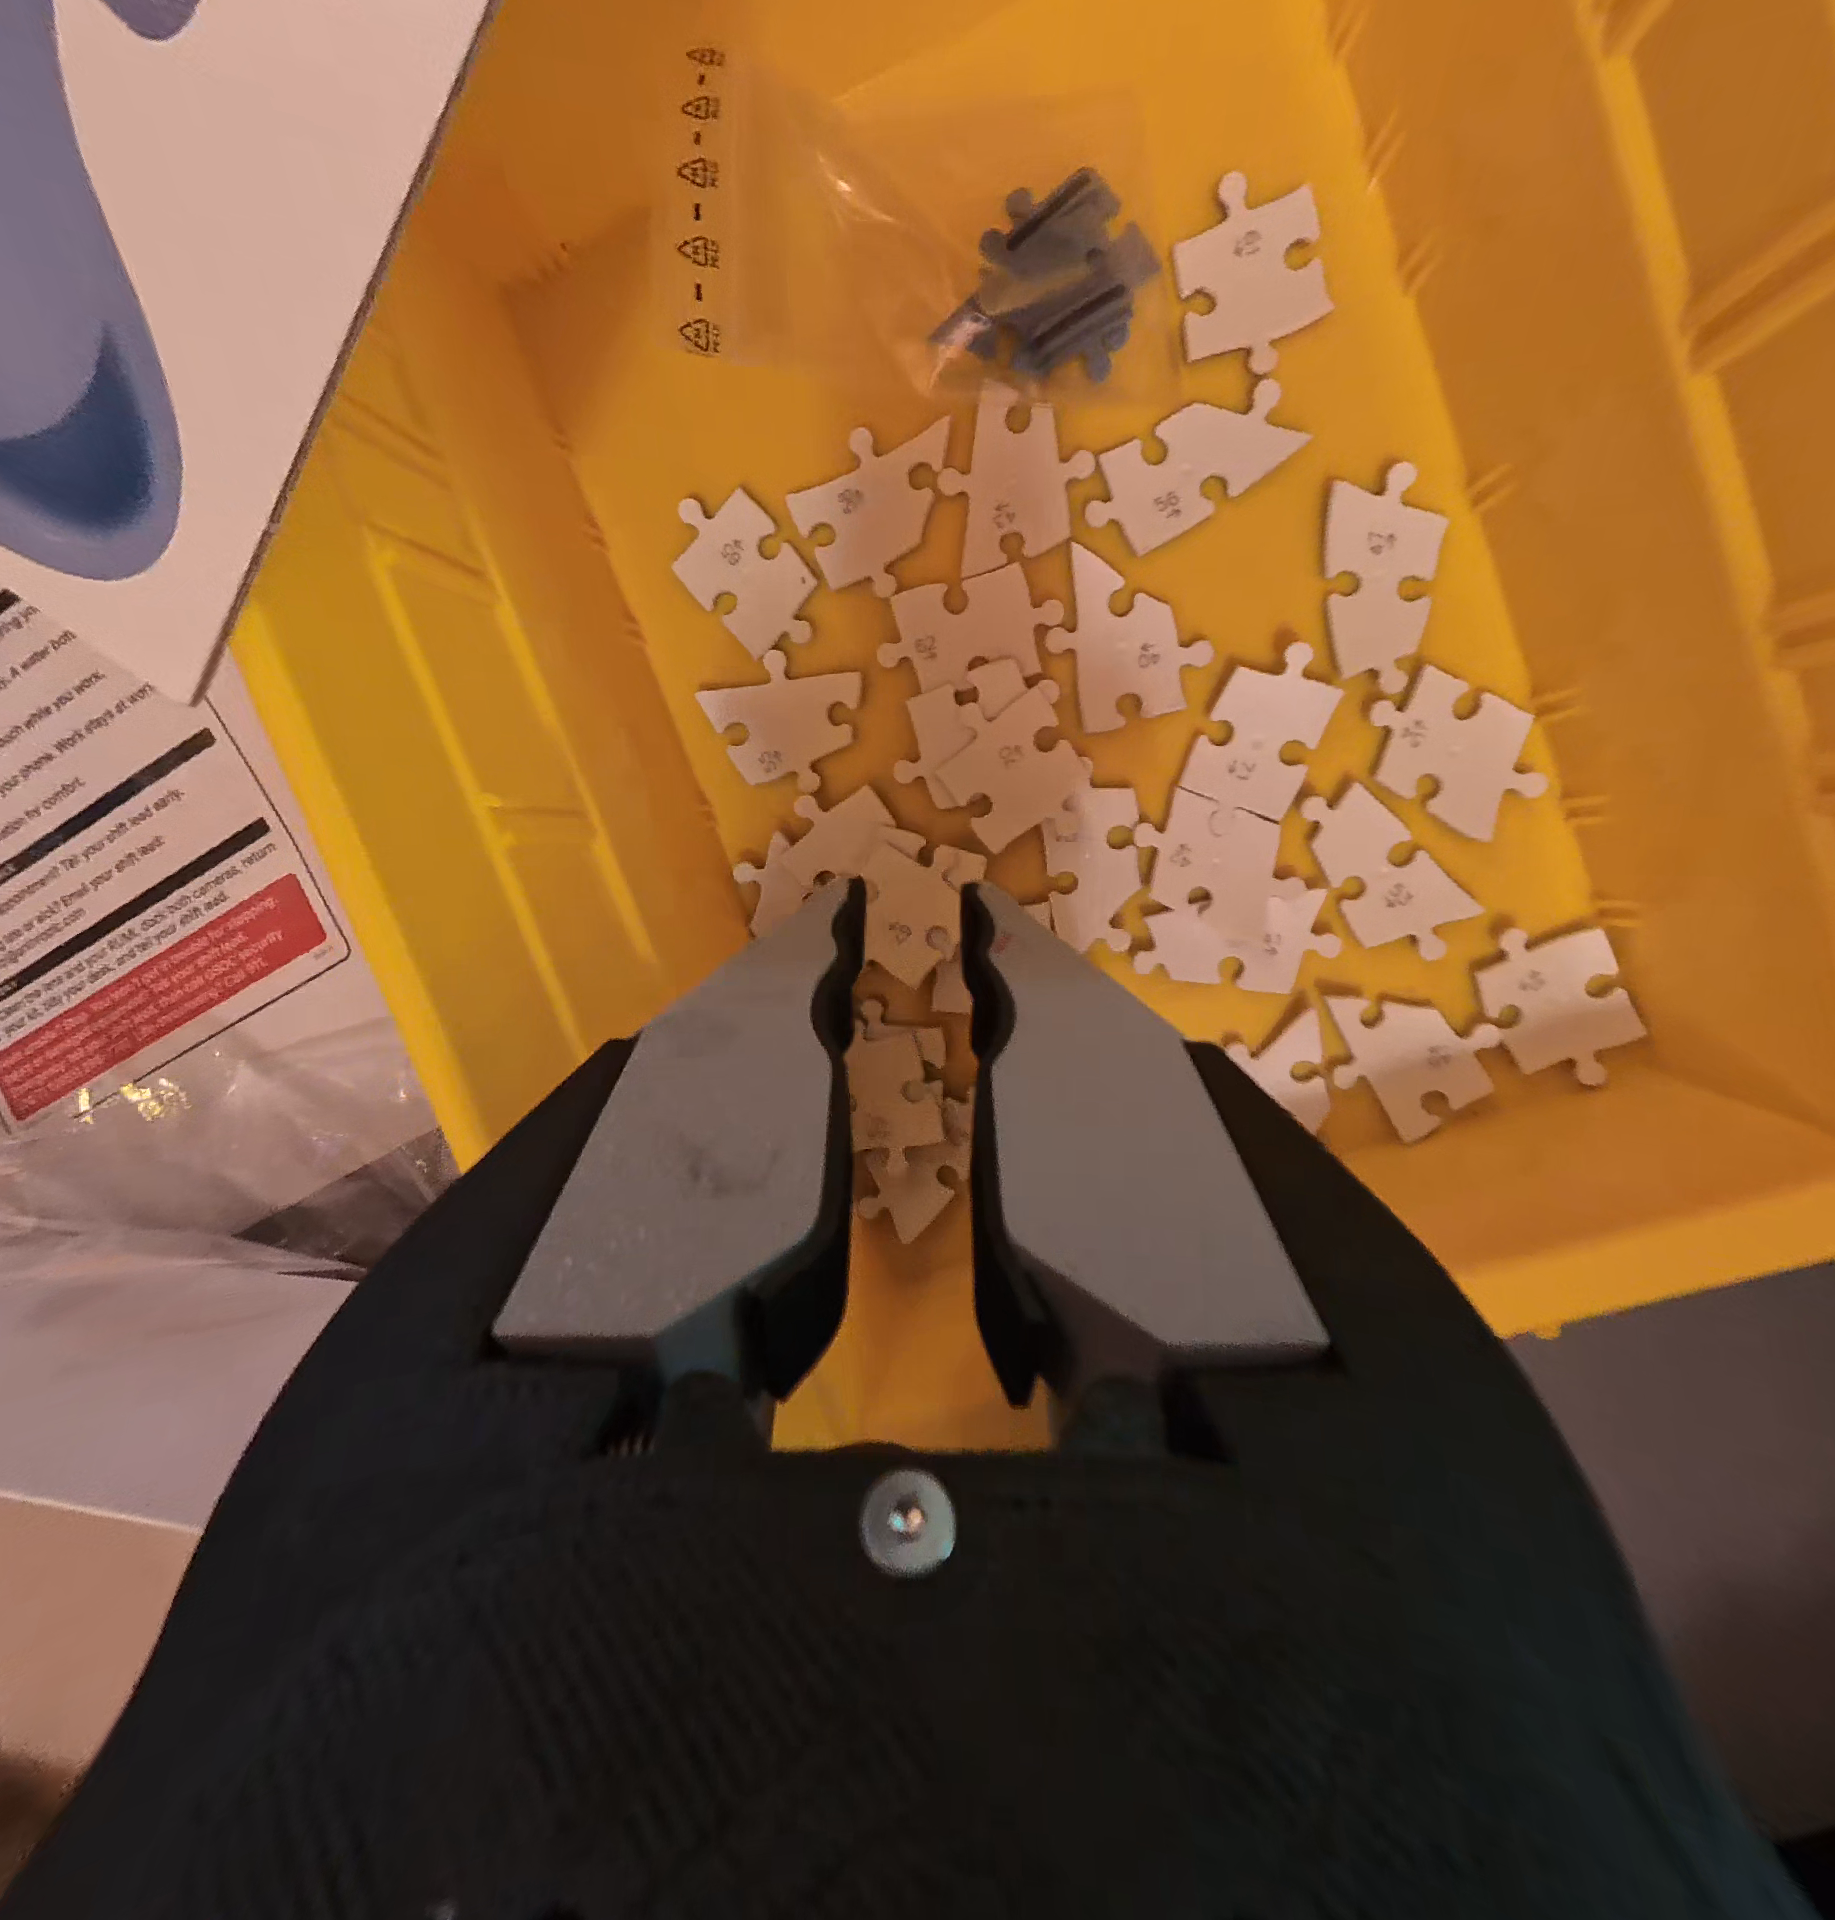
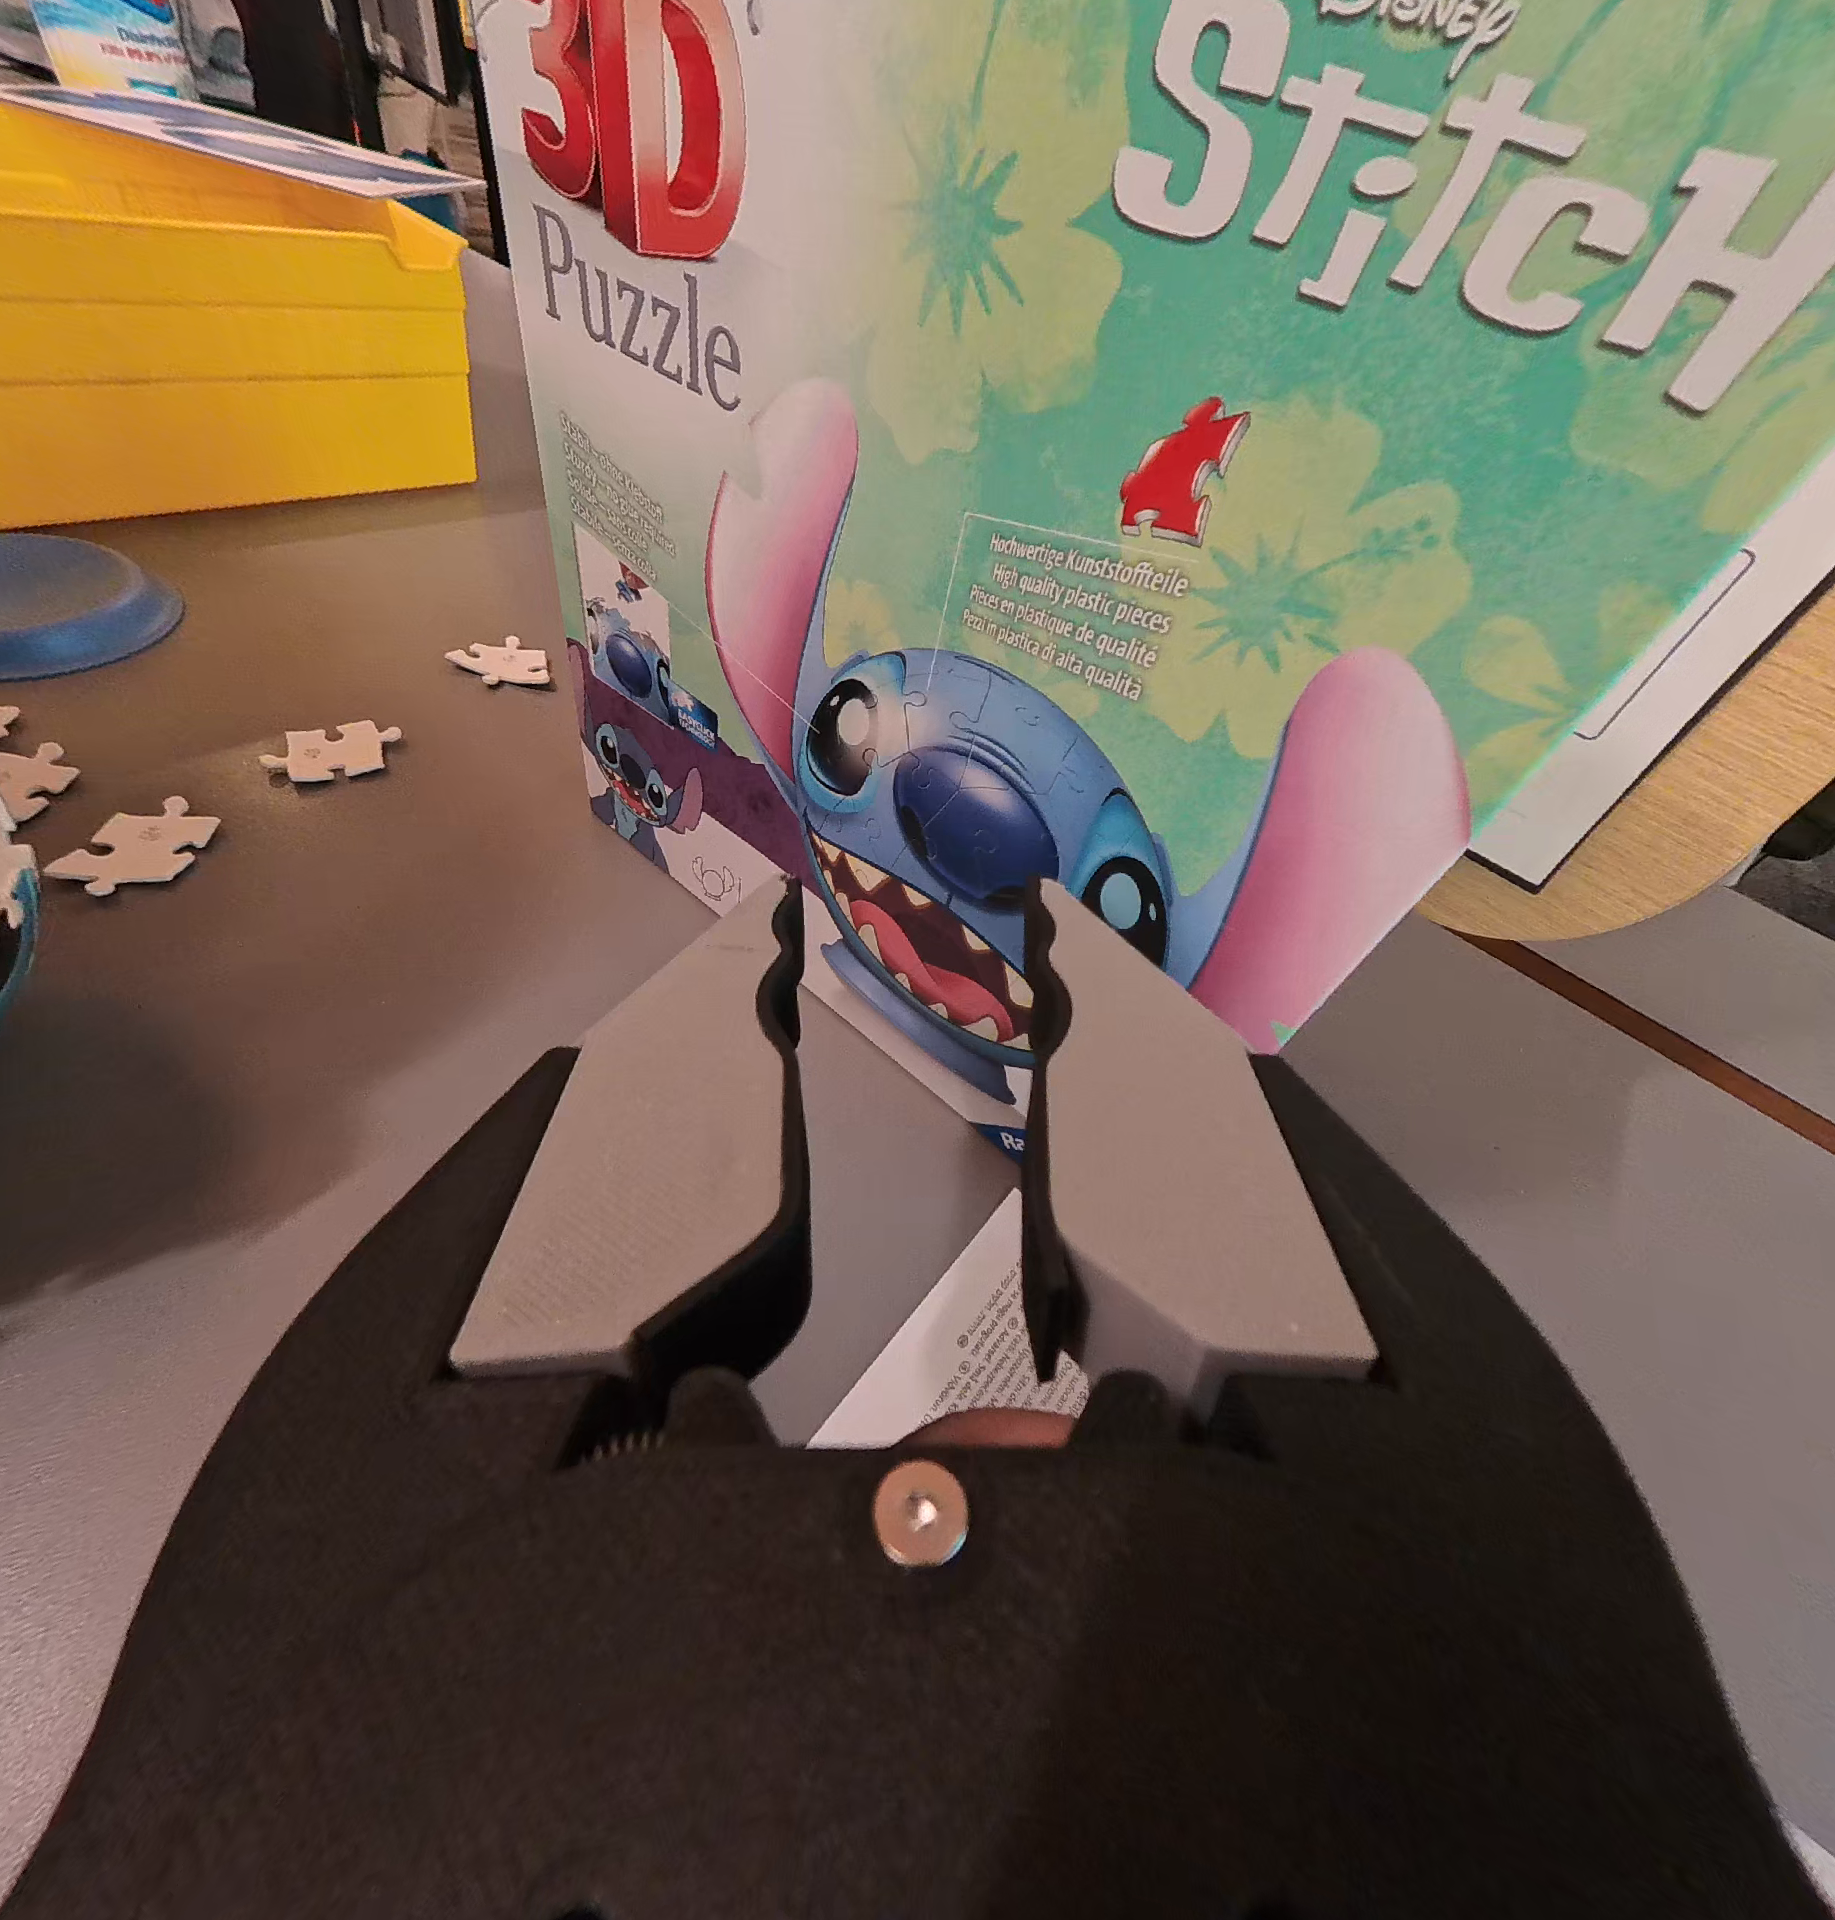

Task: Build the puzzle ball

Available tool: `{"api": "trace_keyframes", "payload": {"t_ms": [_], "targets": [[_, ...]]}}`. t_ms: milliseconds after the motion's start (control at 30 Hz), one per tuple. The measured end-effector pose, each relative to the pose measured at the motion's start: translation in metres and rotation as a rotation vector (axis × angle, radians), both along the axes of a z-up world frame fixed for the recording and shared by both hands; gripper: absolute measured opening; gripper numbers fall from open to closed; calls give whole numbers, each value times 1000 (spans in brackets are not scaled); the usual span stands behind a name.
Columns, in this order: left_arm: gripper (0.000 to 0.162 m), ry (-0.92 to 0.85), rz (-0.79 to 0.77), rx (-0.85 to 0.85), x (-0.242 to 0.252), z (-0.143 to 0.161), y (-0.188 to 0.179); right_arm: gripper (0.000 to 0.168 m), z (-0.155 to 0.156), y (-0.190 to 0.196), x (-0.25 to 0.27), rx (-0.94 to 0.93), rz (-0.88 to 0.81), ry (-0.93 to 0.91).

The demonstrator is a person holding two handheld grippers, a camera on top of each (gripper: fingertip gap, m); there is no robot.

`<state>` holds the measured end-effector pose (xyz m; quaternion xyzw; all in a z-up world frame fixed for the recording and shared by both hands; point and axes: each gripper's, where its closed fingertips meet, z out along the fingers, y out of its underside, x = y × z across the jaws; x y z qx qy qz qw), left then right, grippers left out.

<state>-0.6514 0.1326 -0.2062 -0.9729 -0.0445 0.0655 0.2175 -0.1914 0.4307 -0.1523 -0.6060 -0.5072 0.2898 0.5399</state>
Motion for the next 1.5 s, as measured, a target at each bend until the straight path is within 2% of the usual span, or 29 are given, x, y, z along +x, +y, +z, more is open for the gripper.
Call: {"api": "trace_keyframes", "payload": {"t_ms": [167, 367, 567, 633, 667, 767, 933, 1100, 1333, 1500], "targets": [[17, -4, 2, -58, -2, -15, -2, 39, 1, -1, 0, 10, 2, -6], [18, -17, 25, -49, -7, -15, -2, 39, 1, -1, 0, 7, 3, 0], [23, -34, -9, -152, 4, -38, -8, 39, 2, -2, 0, 9, 5, 0], [23, -44, -35, -134, 9, -37, -3, 39, 2, -1, 0, 9, 4, -1], [14, -104, -69, -107, 19, -34, 1, 39, 2, -1, 0, 9, 5, -2], [14, -202, -85, 1, 30, -16, 12, 39, 2, -1, 1, 12, 4, -2], [16, -88, -35, 28, 14, 3, 2, 39, 0, -1, 0, 7, 5, -6], [17, -17, -18, -10, 9, 7, -11, 39, 1, -2, 0, 14, 4, -5], [17, -38, 10, -2, -2, 3, -9, 39, 0, -1, 1, 13, 3, -10], [20, -54, -10, -117, 8, -28, -10, 39, -1, -2, 0, 13, 7, -16]]}}
